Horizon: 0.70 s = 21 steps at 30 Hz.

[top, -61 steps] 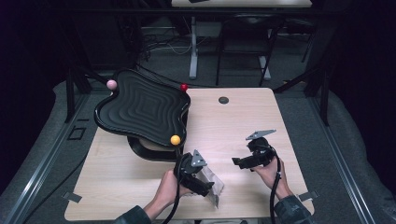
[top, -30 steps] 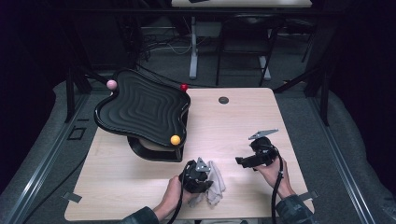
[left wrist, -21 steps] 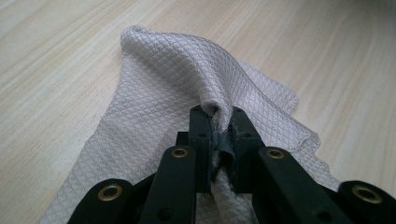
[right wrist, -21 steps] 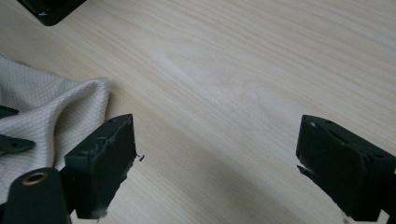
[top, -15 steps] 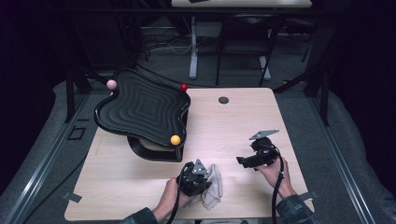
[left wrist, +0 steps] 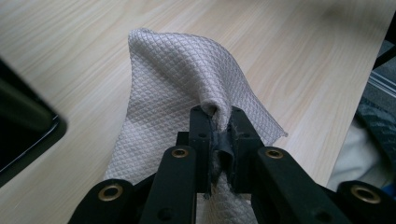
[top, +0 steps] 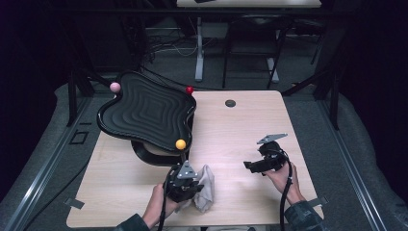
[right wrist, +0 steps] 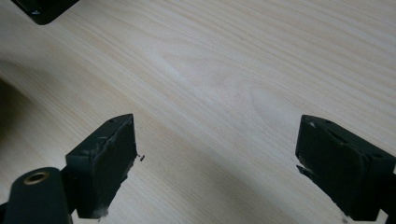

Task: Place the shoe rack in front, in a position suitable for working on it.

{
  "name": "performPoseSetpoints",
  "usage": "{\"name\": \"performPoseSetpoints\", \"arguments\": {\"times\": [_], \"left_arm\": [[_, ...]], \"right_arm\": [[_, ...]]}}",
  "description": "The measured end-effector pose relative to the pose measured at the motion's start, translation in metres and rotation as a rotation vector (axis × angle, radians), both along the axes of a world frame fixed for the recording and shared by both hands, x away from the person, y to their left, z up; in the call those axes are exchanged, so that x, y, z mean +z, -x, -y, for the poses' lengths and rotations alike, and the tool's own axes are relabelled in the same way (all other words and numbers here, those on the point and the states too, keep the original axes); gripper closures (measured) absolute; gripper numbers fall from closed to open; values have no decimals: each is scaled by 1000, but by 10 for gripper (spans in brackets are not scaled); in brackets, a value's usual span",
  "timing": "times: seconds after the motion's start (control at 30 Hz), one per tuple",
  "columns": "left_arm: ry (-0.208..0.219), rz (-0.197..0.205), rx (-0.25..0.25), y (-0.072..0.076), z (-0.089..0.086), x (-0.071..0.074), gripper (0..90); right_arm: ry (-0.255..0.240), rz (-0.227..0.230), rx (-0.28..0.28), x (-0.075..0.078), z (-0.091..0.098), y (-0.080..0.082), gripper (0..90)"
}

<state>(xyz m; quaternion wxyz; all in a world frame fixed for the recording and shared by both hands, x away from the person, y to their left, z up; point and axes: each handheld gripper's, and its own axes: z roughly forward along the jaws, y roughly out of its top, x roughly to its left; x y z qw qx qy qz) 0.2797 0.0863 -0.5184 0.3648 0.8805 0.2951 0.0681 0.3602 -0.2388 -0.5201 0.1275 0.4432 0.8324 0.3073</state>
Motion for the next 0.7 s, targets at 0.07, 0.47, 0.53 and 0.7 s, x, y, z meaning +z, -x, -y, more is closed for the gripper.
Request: {"name": "performPoseSetpoints", "arguments": {"times": [0.07,0.47,0.53,0.7], "left_arm": [[3,3,27,2,-12,1,826],[-13,27,300,5,-114,12,826],[-18,20,354,3,-128,11,826],[-64,-25,477,-8,-165,2,823]], "right_arm": [[1,1,0,0,0,0,115],[11,4,-14,0,0,-1,117],[12,5,-13,0,0,-2,117],[11,5,-7,0,-1,-2,117]]}}
